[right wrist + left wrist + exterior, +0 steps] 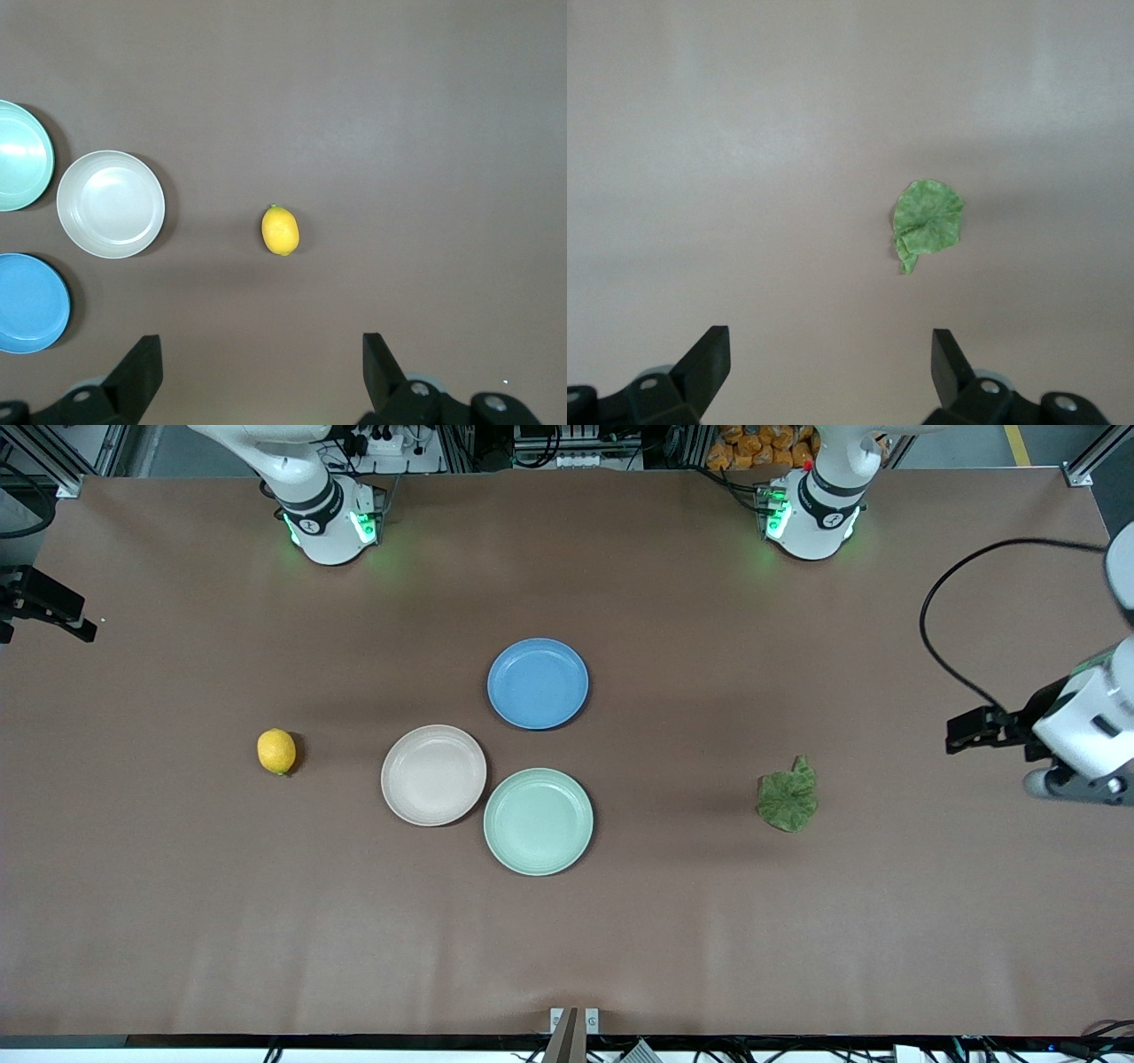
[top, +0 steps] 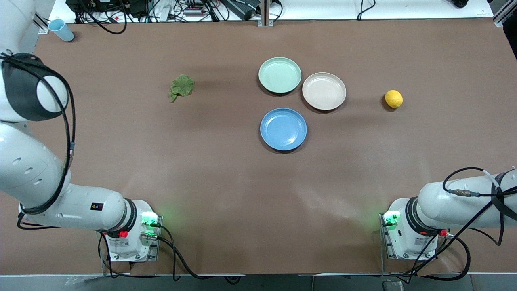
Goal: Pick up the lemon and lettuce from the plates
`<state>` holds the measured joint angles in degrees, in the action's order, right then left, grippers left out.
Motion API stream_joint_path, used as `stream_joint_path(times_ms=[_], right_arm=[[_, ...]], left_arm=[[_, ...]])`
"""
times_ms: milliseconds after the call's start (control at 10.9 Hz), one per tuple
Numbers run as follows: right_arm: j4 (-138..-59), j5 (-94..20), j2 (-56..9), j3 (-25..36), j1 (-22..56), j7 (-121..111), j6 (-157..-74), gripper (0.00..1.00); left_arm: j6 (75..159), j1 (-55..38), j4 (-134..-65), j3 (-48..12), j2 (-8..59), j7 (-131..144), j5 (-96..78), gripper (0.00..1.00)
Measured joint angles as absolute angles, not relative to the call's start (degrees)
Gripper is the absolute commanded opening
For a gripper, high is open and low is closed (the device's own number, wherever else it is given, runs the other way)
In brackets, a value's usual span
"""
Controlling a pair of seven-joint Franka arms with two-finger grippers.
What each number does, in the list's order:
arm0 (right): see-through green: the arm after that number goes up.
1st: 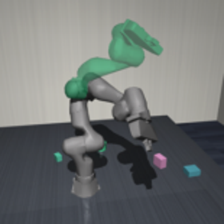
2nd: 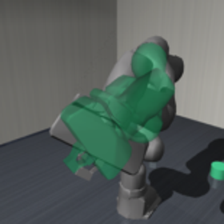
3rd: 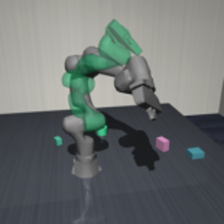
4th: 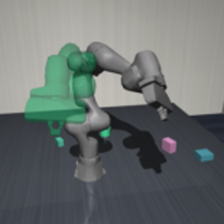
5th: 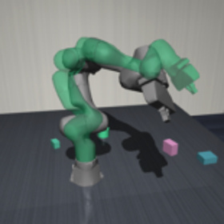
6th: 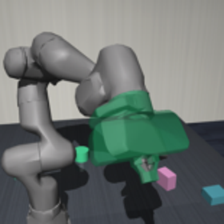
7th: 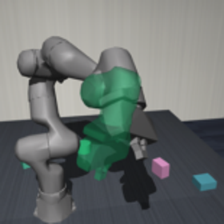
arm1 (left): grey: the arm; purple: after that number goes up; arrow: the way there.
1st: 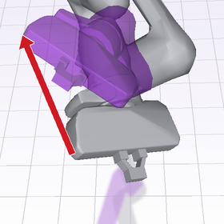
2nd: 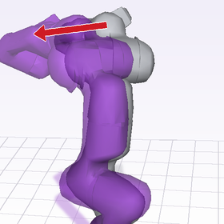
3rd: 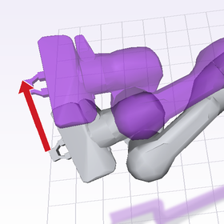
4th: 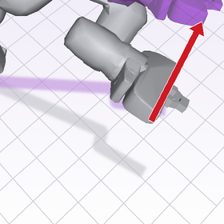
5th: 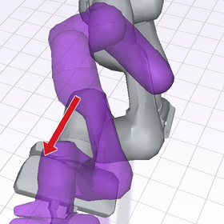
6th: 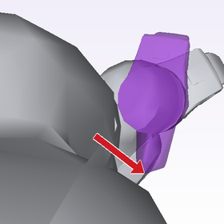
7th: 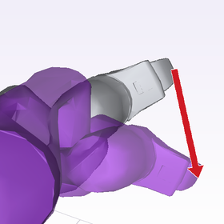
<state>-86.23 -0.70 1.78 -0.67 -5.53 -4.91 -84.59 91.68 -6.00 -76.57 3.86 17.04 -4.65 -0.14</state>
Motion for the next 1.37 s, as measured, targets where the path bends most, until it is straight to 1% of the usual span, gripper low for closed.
stream_joint_path(times_ms=[548, 913, 1370], right_arm=[[-86.2, -0.7, 1.7, -0.6, -5.5, -4.9, -84.3, 1.0], [-86.3, -0.7, 1.7, -1.1, -4.1, -4.9, -84.1, 1.0], [-86.3, -0.7, 1.7, -0.9, -4.1, -4.9, -84.1, 1.0]], left_arm=[[89.2, -5.9, -76.7, 3.6, 10.8, -4.7, -0.2, 1.0], [88.9, -6.0, -76.7, 2.9, 8.7, -4.7, -0.4, 1.0], [85.0, -6.0, -76.7, 2.2, 6.1, -4.7, -0.6, 1.0]])
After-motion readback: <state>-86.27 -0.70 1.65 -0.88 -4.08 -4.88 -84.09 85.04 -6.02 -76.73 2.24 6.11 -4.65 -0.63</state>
